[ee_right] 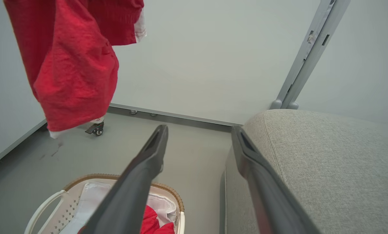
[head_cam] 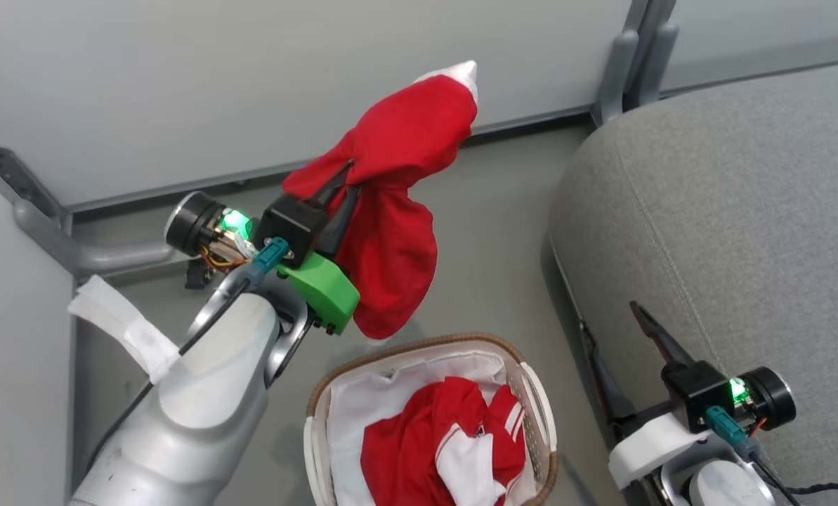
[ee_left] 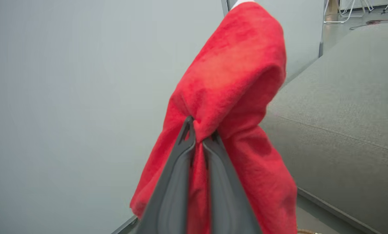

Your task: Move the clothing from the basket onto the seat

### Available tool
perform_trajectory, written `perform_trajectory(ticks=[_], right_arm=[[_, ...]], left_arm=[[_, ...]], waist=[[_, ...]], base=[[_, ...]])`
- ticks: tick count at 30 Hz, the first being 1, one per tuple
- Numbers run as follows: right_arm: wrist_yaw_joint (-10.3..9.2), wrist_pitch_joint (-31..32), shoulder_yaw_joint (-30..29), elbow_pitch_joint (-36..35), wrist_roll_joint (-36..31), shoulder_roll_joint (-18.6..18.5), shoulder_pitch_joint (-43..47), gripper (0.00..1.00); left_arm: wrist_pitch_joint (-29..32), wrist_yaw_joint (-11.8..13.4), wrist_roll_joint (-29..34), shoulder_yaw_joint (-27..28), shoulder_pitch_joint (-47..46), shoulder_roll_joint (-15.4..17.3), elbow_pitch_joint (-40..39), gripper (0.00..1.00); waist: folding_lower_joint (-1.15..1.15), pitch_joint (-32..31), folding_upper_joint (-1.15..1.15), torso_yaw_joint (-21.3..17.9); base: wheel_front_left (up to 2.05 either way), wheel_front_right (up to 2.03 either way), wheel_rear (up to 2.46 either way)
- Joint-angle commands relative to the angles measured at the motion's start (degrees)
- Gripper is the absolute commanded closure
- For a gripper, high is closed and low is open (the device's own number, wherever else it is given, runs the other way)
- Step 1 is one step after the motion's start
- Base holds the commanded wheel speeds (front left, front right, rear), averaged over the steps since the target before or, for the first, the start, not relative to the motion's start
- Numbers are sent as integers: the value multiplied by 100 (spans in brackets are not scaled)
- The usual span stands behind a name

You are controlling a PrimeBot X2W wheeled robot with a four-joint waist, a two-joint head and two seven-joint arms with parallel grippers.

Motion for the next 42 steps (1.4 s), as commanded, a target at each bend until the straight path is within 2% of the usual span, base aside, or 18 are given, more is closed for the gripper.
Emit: perform_trajectory(ticks=[1, 9, 14, 28, 36, 42], right_arm=[[-6, -28, 67, 18, 22, -27, 115, 0], [-6, -28, 532, 61, 213, -23, 139, 0], [-6, -28, 959, 114, 458, -25, -42, 0], [-6, -28, 2188, 855, 1756, -26, -1308, 0], [-6, -28, 2414, 625, 2295, -26, -1728, 0], [-5, -28, 2459, 231, 2350, -26, -1916, 0]], left_arm=[[48, -25, -94, 12, -133, 81, -87, 100], [286, -29, -238, 125, -614, 271, -499, 100], [406, -32, -297, 50, -776, 257, -707, 100], [670, -40, -568, -553, -938, -70, -1366, 100], [700, -41, -665, -708, -785, -38, -1590, 100], [710, -17, -742, -765, -660, -29, -1645, 100]], waist=[[1, -647, 0, 252], [1, -790, 0, 256], [1, -838, 0, 294], [1, -890, 0, 683], [1, -877, 0, 796], [1, -870, 0, 825]], base=[[0, 0, 0], [0, 0, 0], [0, 0, 0], [0, 0, 0], [0, 0, 0], [0, 0, 0]])
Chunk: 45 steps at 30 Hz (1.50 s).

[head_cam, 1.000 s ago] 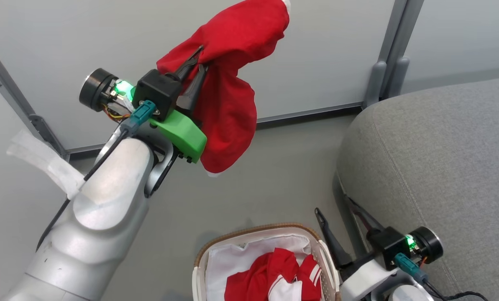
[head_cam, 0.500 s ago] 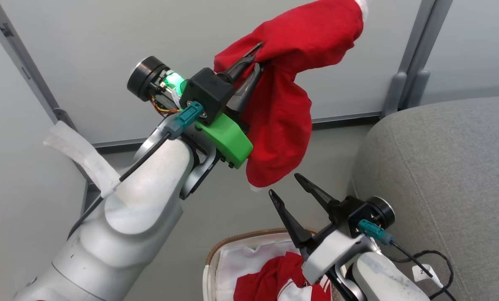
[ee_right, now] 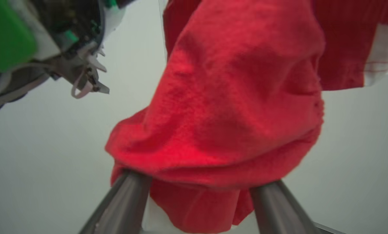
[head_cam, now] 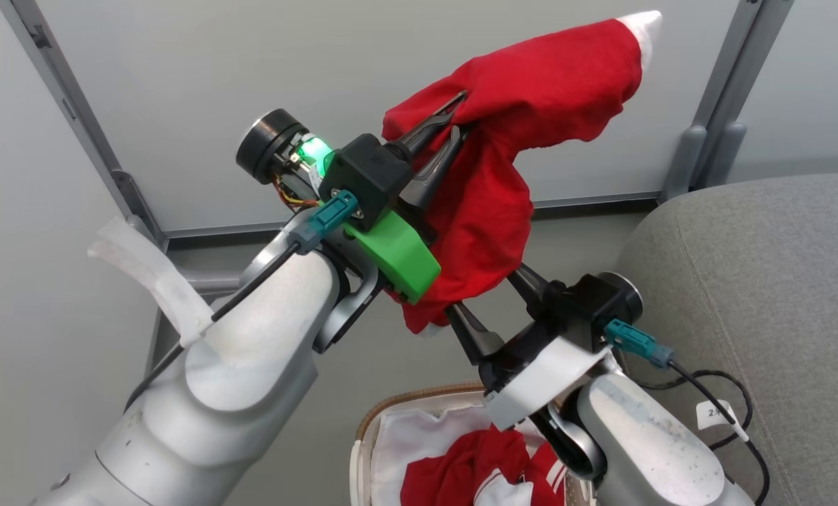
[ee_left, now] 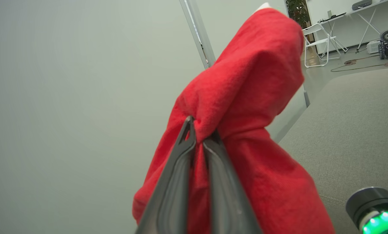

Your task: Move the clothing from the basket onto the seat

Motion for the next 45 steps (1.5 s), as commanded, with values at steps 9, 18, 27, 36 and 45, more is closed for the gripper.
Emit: perform_trajectory(ticks=[9, 18, 27, 36, 45], right_arm=[[-4, -28, -220, -308, -24, -24, 34, 100], [-5, -28, -465, -455, -189, -24, 189, 100], [-4, -28, -872, -592, -366, -25, 235, 100], [-4, -28, -1398, -556, -698, -23, 249, 100], [-4, -28, -1781, -528, -919, -22, 362, 100]], left_arm=[[-53, 96, -166, 26, 236, 76, 22, 100], [-111, 184, -381, 153, 493, 196, 126, 100], [-348, 303, -696, 254, 1040, 138, 563, 0], [-842, 135, -899, 106, 1719, 63, 1045, 0], [-943, 91, -831, 340, 2311, -145, 1241, 0]], waist=[[0, 46, 0, -59], [0, 132, 0, -187], [0, 228, 0, -305], [0, 389, 0, -504], [0, 517, 0, -726]], base=[[0, 0, 0], [0, 0, 0], [0, 0, 0], [0, 0, 0], [0, 0, 0]])
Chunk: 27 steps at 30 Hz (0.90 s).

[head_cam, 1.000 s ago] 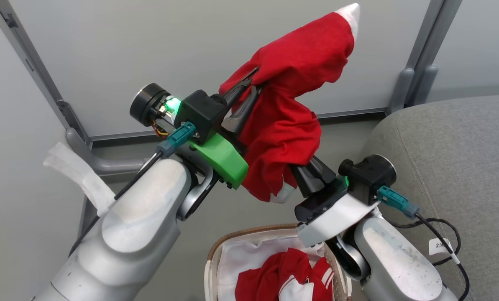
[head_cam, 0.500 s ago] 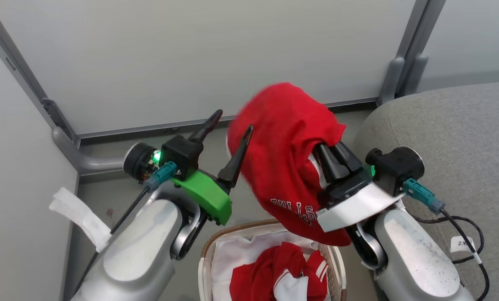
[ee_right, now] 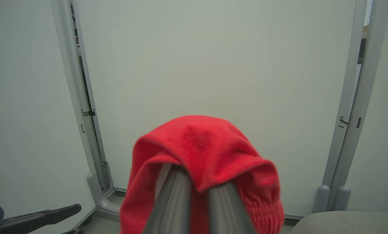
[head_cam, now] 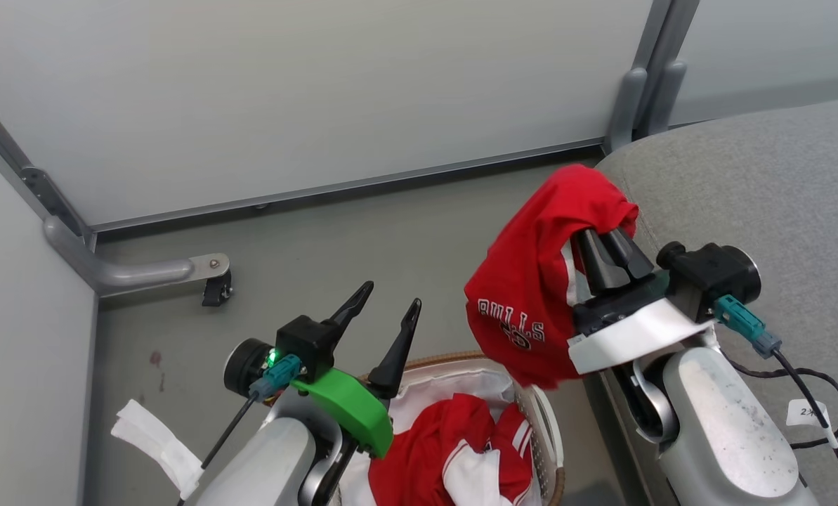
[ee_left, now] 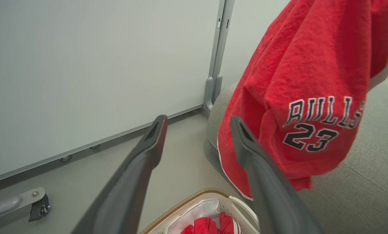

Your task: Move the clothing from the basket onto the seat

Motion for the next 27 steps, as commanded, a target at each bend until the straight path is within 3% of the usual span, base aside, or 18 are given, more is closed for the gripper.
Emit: perform_trajectory(ticks=[1, 8, 12, 20, 27], right_arm=[[-4, -28, -55, 3, -40, -19, 41, 100], [-4, -28, -350, -15, -184, -21, -72, 100], [-4, -28, -586, -45, -324, -20, -47, 100], [-4, -28, -987, -53, -539, -18, 157, 100], [-4, -28, -1166, -59, -622, -17, 56, 100]], left_arm=[[-20, -18, 99, 95, 116, -17, -35, 0], [-16, -44, 353, 445, 394, -150, -176, 0], [-17, -76, 555, 566, 460, -241, -291, 0], [-18, -118, 820, 517, 446, -324, -375, 0], [-18, -124, 926, 434, 349, -368, -402, 0]], waist=[[0, 51, 0, -71], [0, 164, 0, -393], [0, 295, 0, -813], [0, 476, 0, -1470], [0, 643, 0, -1707]], base=[[0, 0, 0], [0, 0, 0], [0, 0, 0], [0, 0, 0], [0, 0, 0]])
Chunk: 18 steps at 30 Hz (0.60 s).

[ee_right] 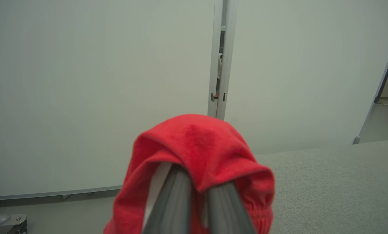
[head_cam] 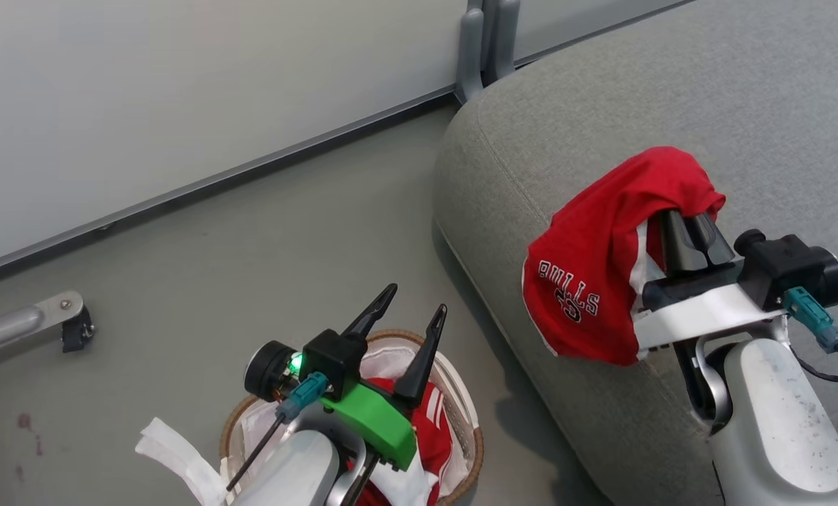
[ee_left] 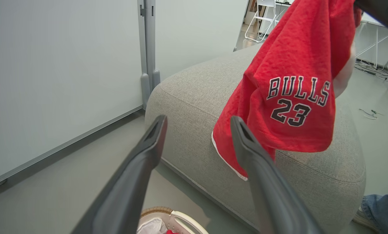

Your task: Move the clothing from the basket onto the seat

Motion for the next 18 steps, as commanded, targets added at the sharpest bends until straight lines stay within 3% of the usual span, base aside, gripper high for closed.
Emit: perform_trajectory(ticks=[1, 8, 18], right_arm=[[-5, -28, -65, -22, -54, -14, -139, 100], [-5, -28, -507, 120, -524, -110, -1129, 100], [-5, -27, -1315, 722, -732, -1071, -3291, 100]], left_arm=[[-5, -25, 37, -12, -80, 6, -12, 0], [-5, -28, 117, -118, -278, 86, -10, 0], [-5, -28, 305, -101, -810, 289, -110, 0]], waist=[[0, 192, 0, -125], [0, 635, 0, 107], [0, 1830, 0, 676]], base=[[0, 0, 0], [0, 0, 0], [0, 0, 0]])
